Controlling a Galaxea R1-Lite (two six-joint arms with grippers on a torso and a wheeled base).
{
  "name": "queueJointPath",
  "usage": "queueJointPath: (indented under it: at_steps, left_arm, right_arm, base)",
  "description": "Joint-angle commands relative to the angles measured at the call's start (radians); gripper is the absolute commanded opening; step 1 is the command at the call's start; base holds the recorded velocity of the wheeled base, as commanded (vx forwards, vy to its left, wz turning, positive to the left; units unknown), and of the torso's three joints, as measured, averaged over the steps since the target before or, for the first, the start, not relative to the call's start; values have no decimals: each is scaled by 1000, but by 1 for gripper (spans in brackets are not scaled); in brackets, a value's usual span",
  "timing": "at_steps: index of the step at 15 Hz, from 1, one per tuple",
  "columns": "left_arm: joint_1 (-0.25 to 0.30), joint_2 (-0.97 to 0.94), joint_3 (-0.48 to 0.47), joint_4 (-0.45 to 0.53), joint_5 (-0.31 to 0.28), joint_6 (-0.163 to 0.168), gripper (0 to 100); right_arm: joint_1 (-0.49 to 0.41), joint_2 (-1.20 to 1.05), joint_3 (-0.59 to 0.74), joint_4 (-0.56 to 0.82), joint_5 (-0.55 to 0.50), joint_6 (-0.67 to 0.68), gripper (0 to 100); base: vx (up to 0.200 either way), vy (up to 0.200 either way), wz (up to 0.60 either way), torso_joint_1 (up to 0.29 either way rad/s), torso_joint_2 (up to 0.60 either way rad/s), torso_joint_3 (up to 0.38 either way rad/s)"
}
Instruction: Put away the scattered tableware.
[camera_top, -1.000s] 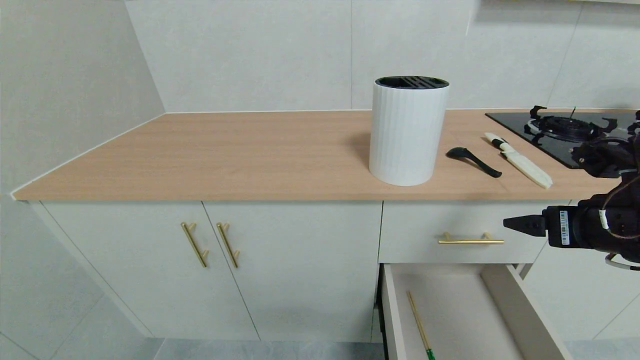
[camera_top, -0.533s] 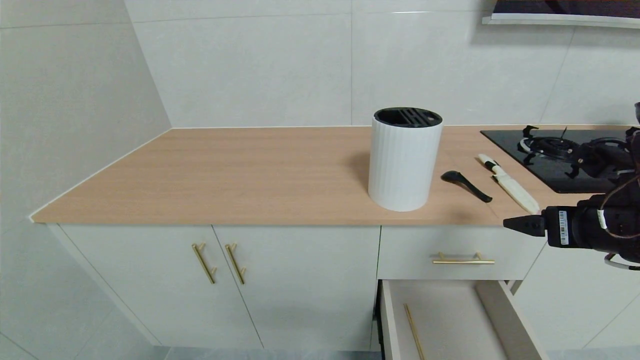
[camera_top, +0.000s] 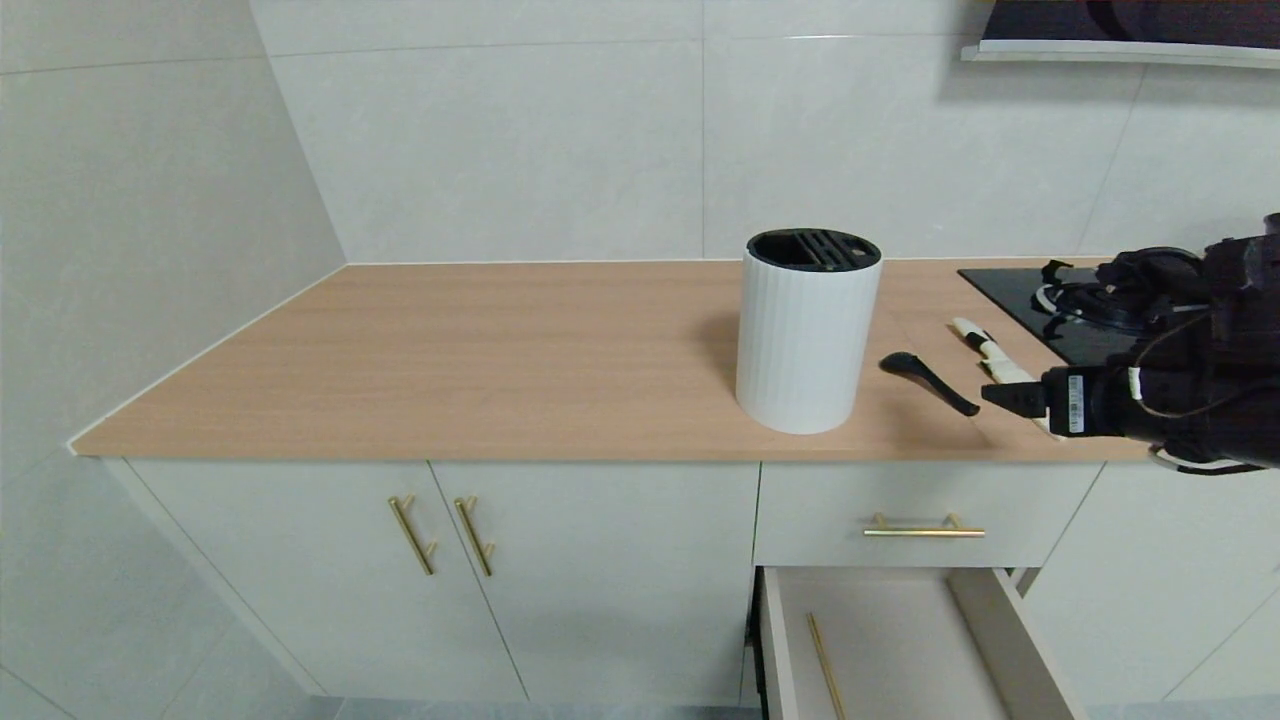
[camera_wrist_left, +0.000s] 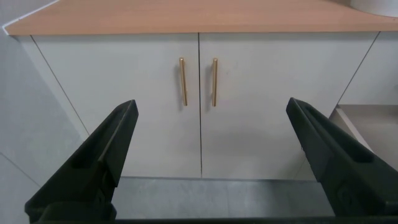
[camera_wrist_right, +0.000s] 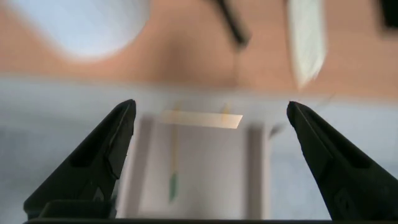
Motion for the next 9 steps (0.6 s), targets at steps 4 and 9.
queueJointPath:
  at_steps: [4, 9]
  left_arm:
    - [1, 0, 0, 0, 0, 0, 100]
    - [1, 2, 0, -1, 0, 0, 100]
  right_arm:
    - [-113, 321, -231, -105, 249, -119, 100]
    - [-189, 380, -197, -116, 392, -165, 100]
  base:
    - [0, 0, 0, 0, 0, 0]
    - [0, 0, 0, 0, 0, 0]
